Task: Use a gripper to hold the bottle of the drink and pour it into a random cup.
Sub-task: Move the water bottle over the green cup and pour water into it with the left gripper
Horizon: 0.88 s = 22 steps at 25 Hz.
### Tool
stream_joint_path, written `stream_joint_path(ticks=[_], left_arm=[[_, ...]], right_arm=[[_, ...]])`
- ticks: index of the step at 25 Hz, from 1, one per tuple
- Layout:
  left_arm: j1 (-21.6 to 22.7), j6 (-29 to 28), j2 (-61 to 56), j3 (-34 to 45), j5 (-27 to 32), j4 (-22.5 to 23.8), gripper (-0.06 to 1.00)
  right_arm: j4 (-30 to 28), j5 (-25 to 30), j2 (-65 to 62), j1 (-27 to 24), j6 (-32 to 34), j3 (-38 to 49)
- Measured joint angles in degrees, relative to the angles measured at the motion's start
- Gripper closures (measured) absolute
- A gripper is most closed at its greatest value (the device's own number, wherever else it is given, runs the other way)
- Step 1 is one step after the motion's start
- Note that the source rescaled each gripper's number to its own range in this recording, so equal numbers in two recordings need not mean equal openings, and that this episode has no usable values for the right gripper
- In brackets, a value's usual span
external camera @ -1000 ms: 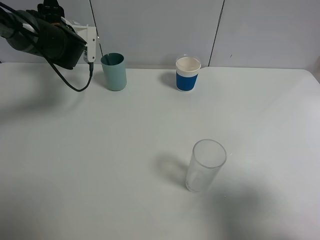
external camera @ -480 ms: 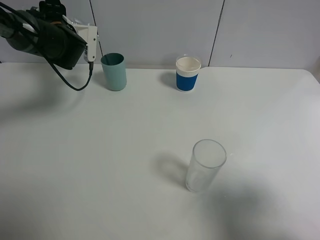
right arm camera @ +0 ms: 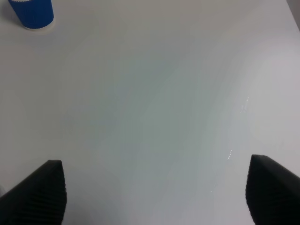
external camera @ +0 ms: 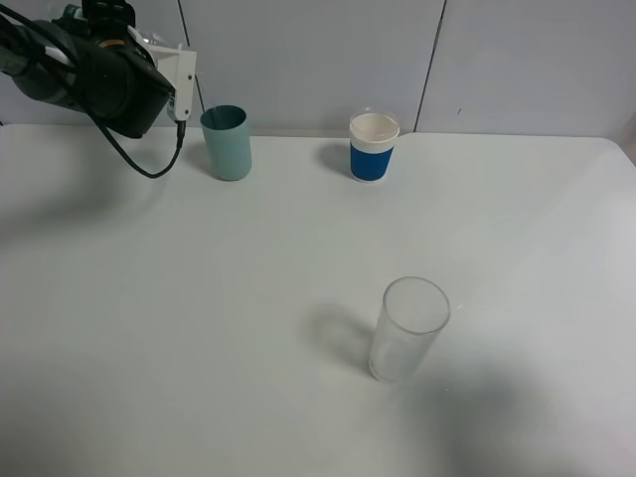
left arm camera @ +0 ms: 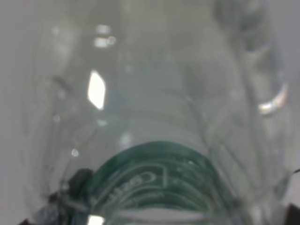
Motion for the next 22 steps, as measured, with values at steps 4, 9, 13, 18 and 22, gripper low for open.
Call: stream_joint_path(ticks=[4,9,13,18,22], left_arm=[[0.0,0.0,0.0,0.0,0.0,0.6,0.94],[0.0,0.0,0.0,0.0,0.0,1.6,0.94],[0.0,0.2,0.0,0.0,-0.3,3.1,0.94],[0.0,1.1,0.0,0.0,-0.4,3.5,0.94],[0.0,2.6,0.0,0.0,-1.0,4.3,0.94]], right_arm=[[0.0,0.0,0.0,0.0,0.0,0.0],[0.0,0.0,0.0,0.0,0.0,0.0],[0.0,0.0,0.0,0.0,0.0,0.0],[0.0,0.0,0.0,0.0,0.0,0.0],[0.0,0.0,0.0,0.0,0.0,0.0]])
